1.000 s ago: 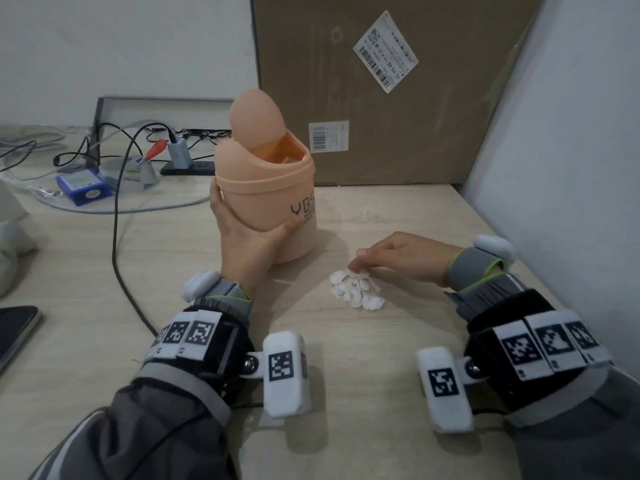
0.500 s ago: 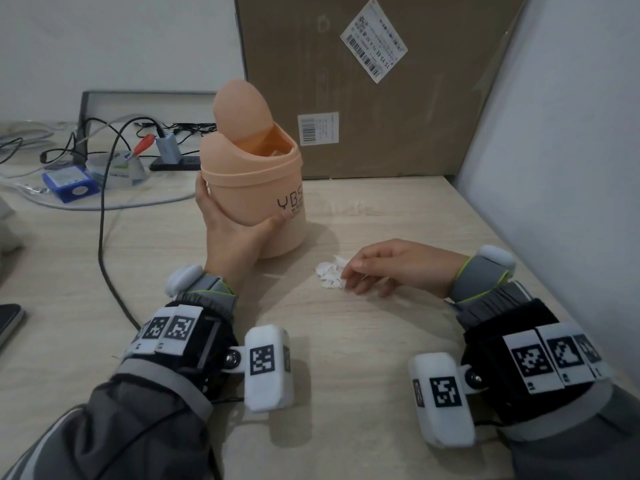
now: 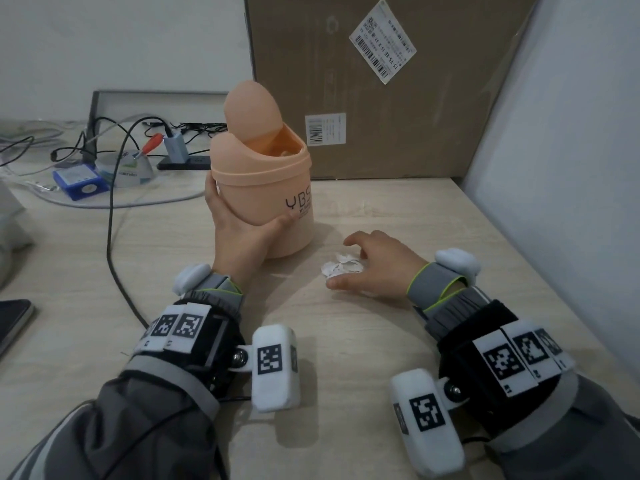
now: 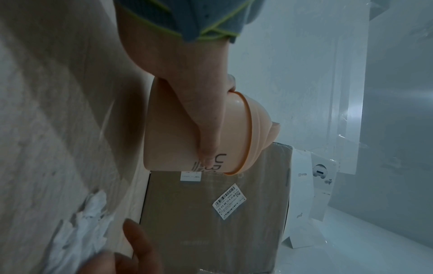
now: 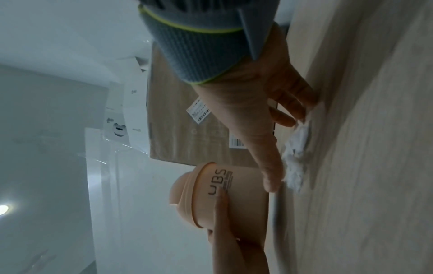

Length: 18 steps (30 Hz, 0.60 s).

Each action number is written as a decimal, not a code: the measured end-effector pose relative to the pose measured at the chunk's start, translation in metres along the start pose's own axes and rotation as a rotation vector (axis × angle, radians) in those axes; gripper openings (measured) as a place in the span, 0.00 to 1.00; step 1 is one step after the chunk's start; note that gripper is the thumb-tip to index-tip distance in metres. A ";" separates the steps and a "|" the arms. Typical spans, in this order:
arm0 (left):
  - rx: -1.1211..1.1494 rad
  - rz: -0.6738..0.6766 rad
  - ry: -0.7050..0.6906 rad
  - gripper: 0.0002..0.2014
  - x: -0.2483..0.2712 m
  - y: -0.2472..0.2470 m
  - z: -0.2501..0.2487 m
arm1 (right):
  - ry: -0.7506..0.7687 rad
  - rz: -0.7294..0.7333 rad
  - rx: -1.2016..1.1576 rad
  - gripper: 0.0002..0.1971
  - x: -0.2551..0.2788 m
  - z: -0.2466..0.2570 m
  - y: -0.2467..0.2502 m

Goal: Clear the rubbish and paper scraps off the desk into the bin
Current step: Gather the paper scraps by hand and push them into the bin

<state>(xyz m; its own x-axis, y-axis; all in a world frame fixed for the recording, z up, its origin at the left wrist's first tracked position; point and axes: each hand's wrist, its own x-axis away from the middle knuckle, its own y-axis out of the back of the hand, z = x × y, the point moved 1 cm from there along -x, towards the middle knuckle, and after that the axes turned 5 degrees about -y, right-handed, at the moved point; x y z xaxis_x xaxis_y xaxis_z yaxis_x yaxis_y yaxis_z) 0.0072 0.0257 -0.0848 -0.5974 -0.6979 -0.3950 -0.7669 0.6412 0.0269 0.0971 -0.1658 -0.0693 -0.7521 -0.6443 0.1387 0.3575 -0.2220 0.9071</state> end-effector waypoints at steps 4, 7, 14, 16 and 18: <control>0.006 0.001 -0.008 0.67 0.000 0.000 0.000 | 0.090 -0.024 0.045 0.35 -0.002 0.011 -0.008; 0.005 0.005 -0.009 0.67 0.000 0.000 0.000 | 0.134 -0.027 0.052 0.24 -0.004 0.011 -0.008; -0.005 0.006 -0.001 0.67 0.001 -0.001 0.000 | 0.148 -0.130 -0.051 0.10 -0.006 0.011 -0.007; -0.003 0.008 -0.002 0.67 0.001 0.000 0.000 | 0.142 -0.148 -0.072 0.07 -0.006 0.010 -0.007; -0.002 0.011 -0.002 0.67 0.001 0.000 0.000 | 0.119 -0.167 -0.101 0.06 -0.007 0.009 -0.007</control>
<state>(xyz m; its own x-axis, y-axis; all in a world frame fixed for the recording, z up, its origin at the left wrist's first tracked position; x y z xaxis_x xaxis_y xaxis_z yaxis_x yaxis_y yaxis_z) 0.0067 0.0251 -0.0856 -0.6055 -0.6901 -0.3965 -0.7607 0.6482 0.0334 0.0945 -0.1531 -0.0734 -0.7371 -0.6729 -0.0628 0.2923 -0.4012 0.8681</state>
